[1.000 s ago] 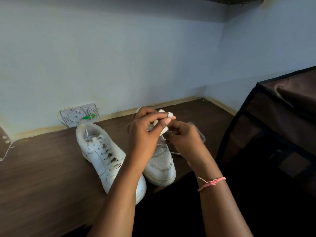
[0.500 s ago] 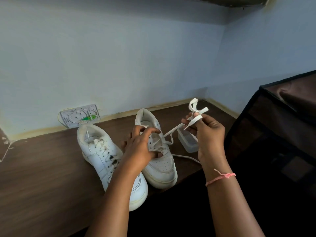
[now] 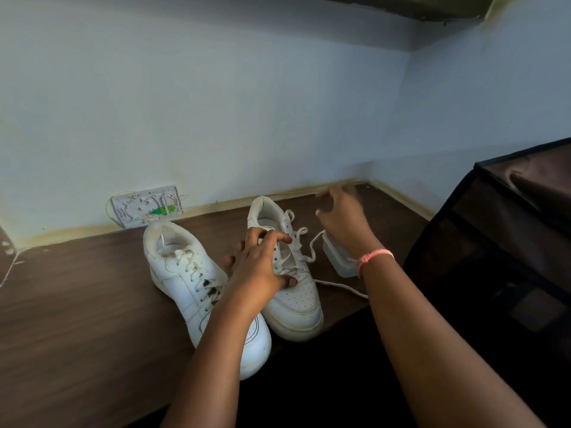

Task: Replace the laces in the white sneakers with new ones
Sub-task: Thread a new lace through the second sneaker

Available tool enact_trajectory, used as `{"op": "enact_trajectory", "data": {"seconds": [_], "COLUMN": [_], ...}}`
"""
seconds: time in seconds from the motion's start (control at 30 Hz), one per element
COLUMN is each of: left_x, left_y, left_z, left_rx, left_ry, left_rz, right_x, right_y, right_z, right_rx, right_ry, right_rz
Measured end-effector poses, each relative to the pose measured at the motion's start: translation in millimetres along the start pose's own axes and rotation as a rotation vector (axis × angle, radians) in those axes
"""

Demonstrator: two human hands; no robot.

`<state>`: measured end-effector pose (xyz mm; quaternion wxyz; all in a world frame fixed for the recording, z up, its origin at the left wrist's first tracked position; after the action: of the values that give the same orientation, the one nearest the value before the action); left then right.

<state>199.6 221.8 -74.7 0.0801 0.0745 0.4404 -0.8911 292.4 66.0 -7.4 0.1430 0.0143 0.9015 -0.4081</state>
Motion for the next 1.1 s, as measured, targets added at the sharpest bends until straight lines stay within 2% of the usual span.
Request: {"op": "enact_trajectory", "data": {"seconds": [0.1, 0.2, 0.33, 0.4, 0.6, 0.77, 0.87, 0.93, 1.0, 1.1], "left_x": [1, 3, 2, 1, -1, 2, 2, 1, -1, 0], "left_y": [-5, -16, -38, -41, -33, -28, -23, -21, -17, -13], "left_z": [0, -2, -15, -18, -14, -3, -4, -5, -4, -4], "left_rx": [-0.006, -0.007, -0.007, 0.039, 0.055, -0.051, -0.107, -0.158, -0.182, -0.133], "left_ry": [-0.007, -0.020, -0.059, -0.044, 0.042, 0.062, 0.030, 0.011, 0.016, 0.013], "left_rz": [-0.002, 0.021, 0.123, 0.162, 0.183, 0.200, 0.207, 0.211, 0.192, 0.170], "right_x": [42, 76, 91, 89, 84, 77, 81, 84, 88, 91], "right_y": [15, 31, 56, 61, 57, 12, -20, -10, 11, 27], "right_z": [28, 60, 54, 49, 49, 39, 4, -18, -34, -41], "right_rx": [0.130, 0.202, 0.487, 0.548, 0.454, 0.172, 0.106, -0.005, -0.016, 0.078], "right_ry": [0.029, 0.072, -0.037, -0.060, -0.089, -0.028, -0.130, -0.203, -0.276, -0.304], "right_rz": [-0.073, -0.033, -0.012, -0.009, 0.035, 0.033, 0.181, 0.129, 0.079, 0.164]}}
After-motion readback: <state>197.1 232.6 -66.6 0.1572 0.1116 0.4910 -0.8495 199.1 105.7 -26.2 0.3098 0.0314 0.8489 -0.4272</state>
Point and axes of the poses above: each hand's wrist, its own x-axis away from the middle knuckle, its own y-axis out of the palm, z = x × y, the point moved 10 cm from there along -x, towards the middle knuckle
